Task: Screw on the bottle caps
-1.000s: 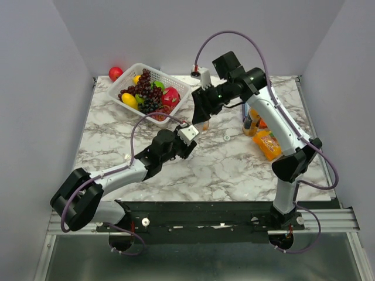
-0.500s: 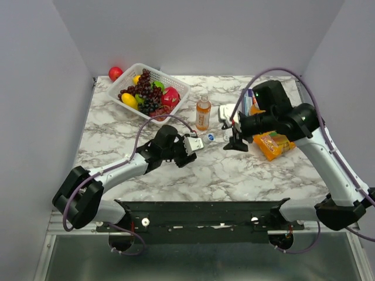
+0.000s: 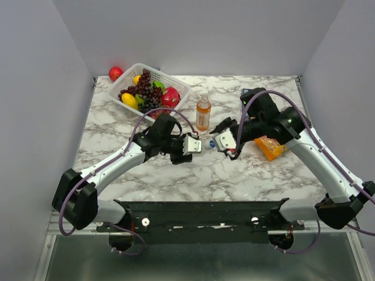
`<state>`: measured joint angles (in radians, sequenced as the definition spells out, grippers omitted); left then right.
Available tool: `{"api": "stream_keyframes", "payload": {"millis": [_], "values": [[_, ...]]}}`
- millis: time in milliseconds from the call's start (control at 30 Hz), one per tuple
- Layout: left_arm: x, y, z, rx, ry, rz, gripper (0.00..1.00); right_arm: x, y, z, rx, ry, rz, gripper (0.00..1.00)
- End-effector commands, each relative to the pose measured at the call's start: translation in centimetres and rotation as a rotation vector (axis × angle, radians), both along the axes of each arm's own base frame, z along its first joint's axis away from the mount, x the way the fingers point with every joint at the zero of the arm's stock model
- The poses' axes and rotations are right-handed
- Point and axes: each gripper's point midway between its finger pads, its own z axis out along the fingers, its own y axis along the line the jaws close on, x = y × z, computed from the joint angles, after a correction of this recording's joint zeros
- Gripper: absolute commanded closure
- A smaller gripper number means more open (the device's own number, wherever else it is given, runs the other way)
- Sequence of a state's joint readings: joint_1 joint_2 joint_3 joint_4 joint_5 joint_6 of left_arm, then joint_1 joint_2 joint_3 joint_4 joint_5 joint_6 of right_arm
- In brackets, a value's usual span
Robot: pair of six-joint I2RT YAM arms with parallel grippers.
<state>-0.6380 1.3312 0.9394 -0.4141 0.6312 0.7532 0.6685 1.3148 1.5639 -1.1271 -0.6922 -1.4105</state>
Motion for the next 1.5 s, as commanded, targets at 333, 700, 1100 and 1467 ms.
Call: {"api": "stream_keyframes", "payload": {"millis": [333,700,1100,1467], "values": [[-0.2,-1.2,2.3,-0.048,0.006,-0.061,1.00,-1.2,1.0,-0.9,0.005,-0.071,0.171,0.38],[-0.4,-1.3,2.5,-0.042,-0.024,-0.096,1.00,-0.8,1.5,-1.2,0.005,-0.053,0.160,0.47],[3.5,-1.0,5.0,-0.164,-0.134,0.191,1.00,4.3,4.2,-1.2,0.030,0.369,-0.362,0.86],[12.3,6.5,10.8,0.008,-0.874,0.845,1.00,5.4,6.5,-1.3,-0.067,1.629,-0.759,1.00]]}}
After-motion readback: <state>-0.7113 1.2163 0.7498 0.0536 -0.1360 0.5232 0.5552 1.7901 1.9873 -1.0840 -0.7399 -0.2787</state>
